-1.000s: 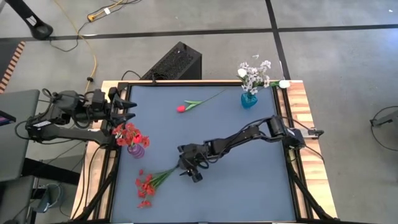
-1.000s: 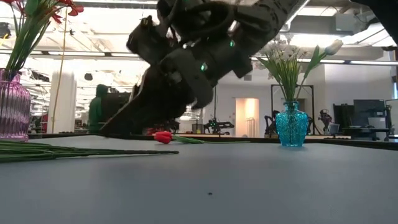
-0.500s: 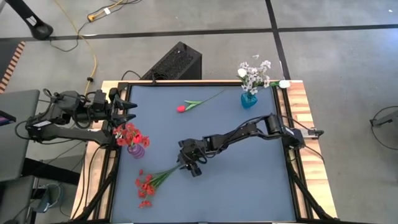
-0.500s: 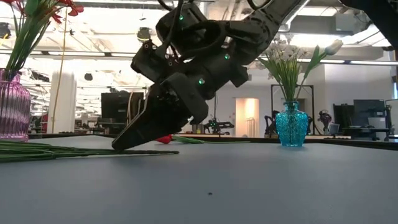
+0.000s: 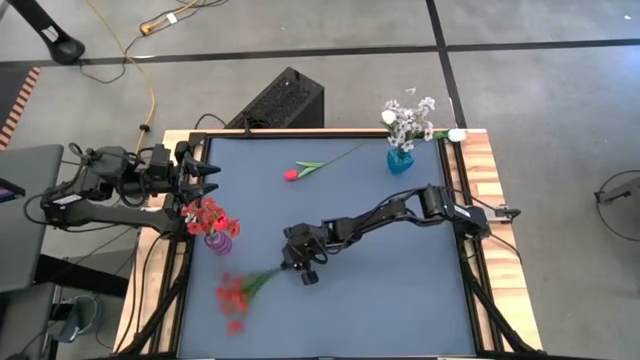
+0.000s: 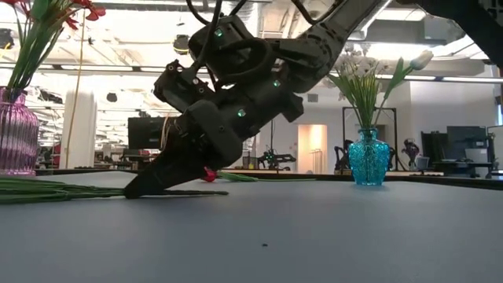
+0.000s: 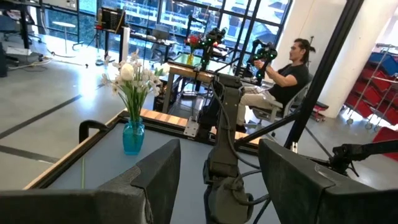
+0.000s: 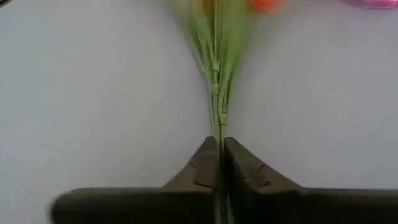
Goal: Sort flowers into vase by color
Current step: Put the red flowers into the purple vase
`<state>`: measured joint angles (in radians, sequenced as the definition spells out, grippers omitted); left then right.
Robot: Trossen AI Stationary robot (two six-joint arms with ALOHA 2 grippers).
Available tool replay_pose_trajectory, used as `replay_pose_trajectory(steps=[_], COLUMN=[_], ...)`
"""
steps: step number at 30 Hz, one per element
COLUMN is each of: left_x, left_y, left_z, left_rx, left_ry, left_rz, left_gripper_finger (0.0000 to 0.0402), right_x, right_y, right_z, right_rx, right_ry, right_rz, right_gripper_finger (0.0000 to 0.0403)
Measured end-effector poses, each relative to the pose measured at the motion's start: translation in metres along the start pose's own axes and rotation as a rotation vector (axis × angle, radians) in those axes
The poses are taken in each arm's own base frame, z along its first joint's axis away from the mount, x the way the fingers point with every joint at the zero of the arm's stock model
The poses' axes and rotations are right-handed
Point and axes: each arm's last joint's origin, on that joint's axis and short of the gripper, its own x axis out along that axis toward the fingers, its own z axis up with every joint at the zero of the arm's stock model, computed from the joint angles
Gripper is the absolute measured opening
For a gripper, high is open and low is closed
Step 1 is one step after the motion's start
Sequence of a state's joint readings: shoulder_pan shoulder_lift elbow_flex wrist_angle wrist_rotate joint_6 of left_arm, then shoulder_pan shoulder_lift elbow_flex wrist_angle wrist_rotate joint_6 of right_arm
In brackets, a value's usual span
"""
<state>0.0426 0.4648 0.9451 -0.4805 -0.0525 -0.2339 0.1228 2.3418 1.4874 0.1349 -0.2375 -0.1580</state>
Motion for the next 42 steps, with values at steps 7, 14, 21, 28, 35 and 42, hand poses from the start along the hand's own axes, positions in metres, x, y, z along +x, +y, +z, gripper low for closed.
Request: replay_pose_trajectory(steps=[7, 14, 21, 28, 35, 42], left_x=[0.000, 0.000, -0.001, -0.003, -0.002, 0.003], left_y=[0.000, 0.002, 0.002, 0.004, 0.005, 0.004], left_z=[0.000, 0.000, 0.000, 0.001, 0.001, 0.000], left_rx=[-0.010, -0.015, 0.073, 0.194, 0.168, 0.143], left_ry=[-0.001, -0.013, -0.013, -0.029, -0.030, -0.013], left_rz=[0.001, 0.052, 0.059, 0.141, 0.161, 0.154], left_gripper_finger=[0.0204, 0.0204, 0.0204, 0.0204, 0.0204, 0.0204], right_x=[-0.030, -0.085, -0.149, -0.198, -0.227, -0.244], right_y=[0.000, -0.010, -0.035, -0.045, -0.053, -0.063], right_z=[0.015, 0.028, 0.019, 0.040, 0.083, 0.122], right_rx=[0.002, -0.066, -0.071, -0.135, -0.204, -0.236], right_ry=[0.075, 0.034, -0.394, -0.792, -1.025, -1.179], right_rz=[0.045, 0.150, 0.133, 0.039, -0.053, -0.210], right_gripper_finger=[0.0029, 0.0029, 0.0029, 0.0029, 0.0029, 0.0029])
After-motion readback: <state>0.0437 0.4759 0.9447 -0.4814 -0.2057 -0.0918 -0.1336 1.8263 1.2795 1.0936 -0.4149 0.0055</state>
